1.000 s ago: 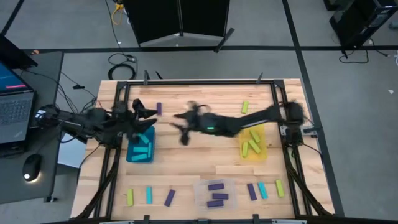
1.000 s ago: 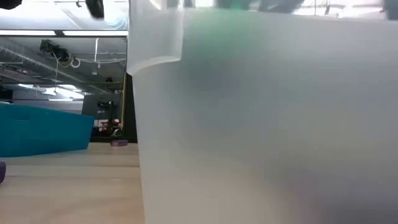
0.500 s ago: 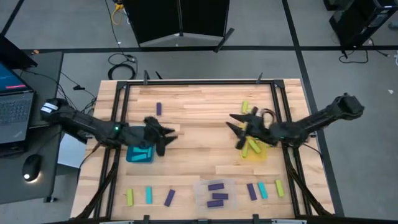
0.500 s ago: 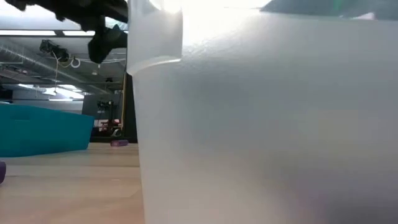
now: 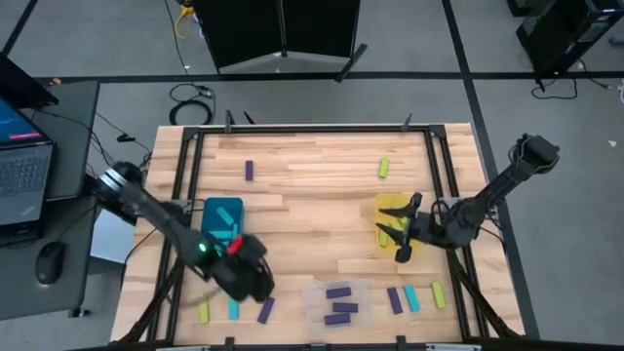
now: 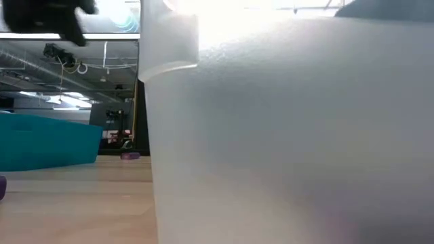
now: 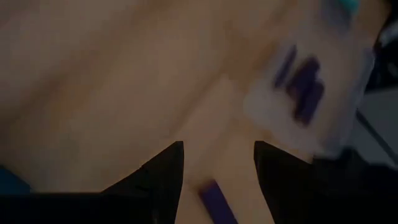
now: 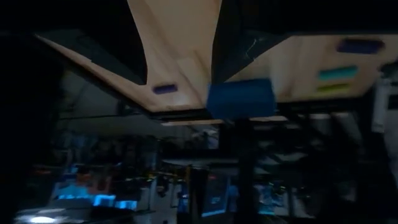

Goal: Sort blocks
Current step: Put the violet block into the transparent bin

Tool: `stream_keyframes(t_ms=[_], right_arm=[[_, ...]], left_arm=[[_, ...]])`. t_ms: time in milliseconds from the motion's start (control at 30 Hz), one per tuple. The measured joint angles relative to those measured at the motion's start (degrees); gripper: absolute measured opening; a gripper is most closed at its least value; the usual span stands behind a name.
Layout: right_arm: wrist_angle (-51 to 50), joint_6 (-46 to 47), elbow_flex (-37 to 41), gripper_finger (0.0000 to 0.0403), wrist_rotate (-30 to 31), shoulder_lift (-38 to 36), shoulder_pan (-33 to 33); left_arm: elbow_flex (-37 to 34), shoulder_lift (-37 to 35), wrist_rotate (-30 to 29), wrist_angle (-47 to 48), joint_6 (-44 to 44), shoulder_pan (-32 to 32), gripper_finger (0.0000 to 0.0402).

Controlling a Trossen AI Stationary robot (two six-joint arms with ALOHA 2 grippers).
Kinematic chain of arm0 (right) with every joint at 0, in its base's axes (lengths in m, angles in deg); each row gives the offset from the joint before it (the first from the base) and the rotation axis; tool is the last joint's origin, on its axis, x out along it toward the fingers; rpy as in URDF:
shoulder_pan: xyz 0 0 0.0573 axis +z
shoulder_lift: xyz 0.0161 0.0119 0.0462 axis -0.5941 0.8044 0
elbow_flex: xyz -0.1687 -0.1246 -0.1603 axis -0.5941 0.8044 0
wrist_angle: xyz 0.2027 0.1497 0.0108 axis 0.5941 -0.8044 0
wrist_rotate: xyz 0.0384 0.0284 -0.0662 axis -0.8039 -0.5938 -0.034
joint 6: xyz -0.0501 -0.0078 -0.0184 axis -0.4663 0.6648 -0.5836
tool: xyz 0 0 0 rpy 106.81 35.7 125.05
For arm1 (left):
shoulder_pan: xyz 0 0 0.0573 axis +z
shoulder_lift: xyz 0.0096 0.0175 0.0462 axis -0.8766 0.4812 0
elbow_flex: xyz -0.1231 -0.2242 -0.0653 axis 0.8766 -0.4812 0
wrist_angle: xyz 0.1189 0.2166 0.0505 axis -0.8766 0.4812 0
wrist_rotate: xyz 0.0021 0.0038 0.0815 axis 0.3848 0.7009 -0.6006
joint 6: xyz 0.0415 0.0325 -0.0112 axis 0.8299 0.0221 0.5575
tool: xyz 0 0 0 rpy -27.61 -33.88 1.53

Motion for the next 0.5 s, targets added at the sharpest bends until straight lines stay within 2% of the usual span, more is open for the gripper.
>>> stream_keyframes(t_ms=[133,333,500], right_arm=[[2.0,-3.2,0.0,0.0190,5.2,1.8,1.5],[2.5,-3.5,0.0,0.0190,5.5,2.2,1.6],[3.5,-3.7,0.0,0.0190,5.5,2.2,1.6]], left_arm=[[5.0,9.2,6.2,0.5,-3.3,-2.3,0.0201],[11.4,20.3,12.4,2.7,-3.6,-4.0,0.0210],[16.5,26.5,18.5,10.7,-3.9,-4.2,0.0235]])
